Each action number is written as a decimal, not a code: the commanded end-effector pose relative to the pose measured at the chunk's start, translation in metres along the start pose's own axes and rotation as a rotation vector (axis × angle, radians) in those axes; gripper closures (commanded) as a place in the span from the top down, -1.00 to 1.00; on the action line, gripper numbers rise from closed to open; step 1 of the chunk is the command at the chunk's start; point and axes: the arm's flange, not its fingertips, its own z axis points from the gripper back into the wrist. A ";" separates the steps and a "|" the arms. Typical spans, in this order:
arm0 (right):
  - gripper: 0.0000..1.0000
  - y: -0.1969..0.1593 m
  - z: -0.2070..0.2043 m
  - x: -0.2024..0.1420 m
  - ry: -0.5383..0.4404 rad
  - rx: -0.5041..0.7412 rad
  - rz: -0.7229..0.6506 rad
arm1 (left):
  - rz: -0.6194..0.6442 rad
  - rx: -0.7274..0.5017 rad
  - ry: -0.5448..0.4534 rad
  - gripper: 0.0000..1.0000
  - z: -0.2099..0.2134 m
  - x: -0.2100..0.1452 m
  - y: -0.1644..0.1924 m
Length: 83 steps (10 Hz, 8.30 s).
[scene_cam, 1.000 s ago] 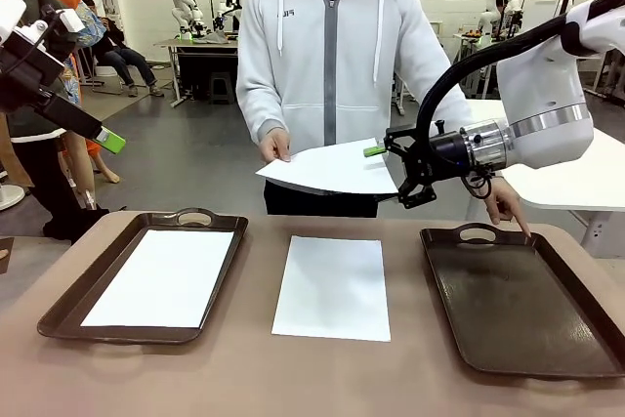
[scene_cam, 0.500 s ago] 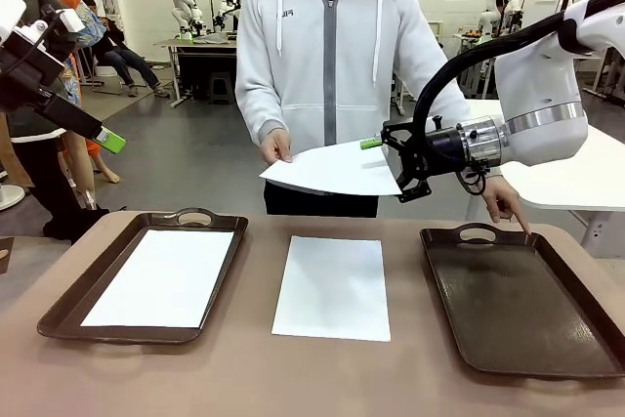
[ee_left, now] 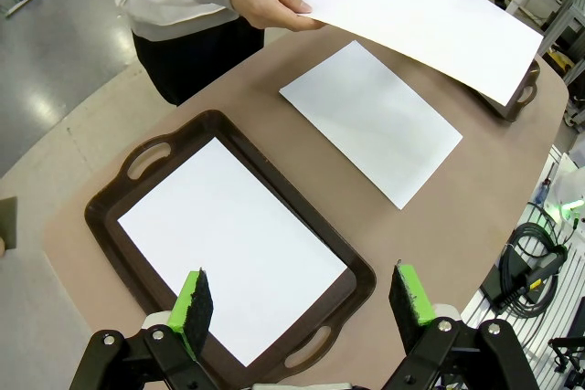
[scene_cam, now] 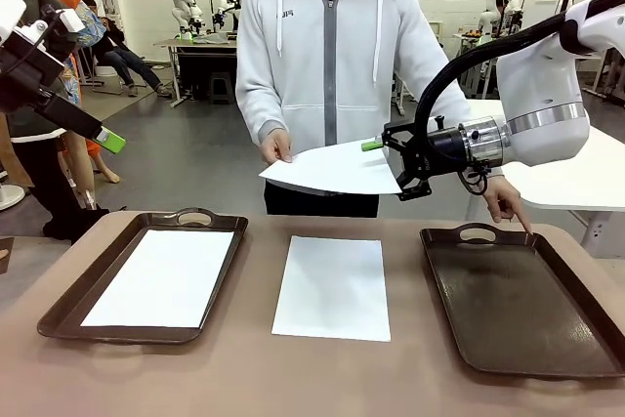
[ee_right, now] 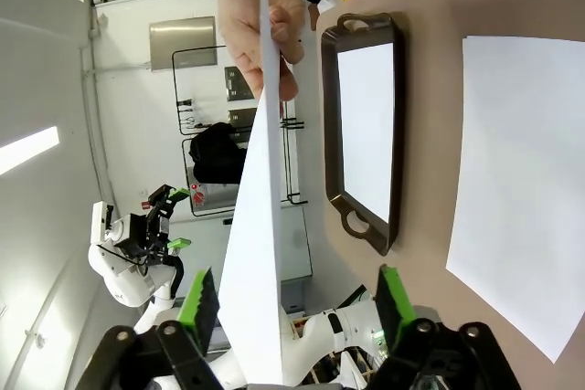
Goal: Sort the A4 documents.
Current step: Receive the A4 Paper, then place the A4 Paper in the designated Handle tray.
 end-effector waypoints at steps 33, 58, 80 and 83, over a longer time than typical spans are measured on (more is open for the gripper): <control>-1.00 0.001 -0.003 -0.002 0.016 0.001 0.030 | 0.006 0.000 -0.009 1.00 -0.001 0.001 0.001; -0.98 -0.047 0.183 -0.018 0.015 -0.121 -0.013 | 0.006 0.000 -0.009 1.00 -0.001 0.001 0.001; -0.98 -0.154 0.218 -0.013 -0.129 -0.696 -0.005 | 0.006 0.000 -0.009 1.00 -0.001 0.001 0.001; -0.98 -0.159 0.214 -0.009 -0.078 -0.715 -0.031 | 0.006 0.000 -0.009 1.00 -0.001 0.001 0.001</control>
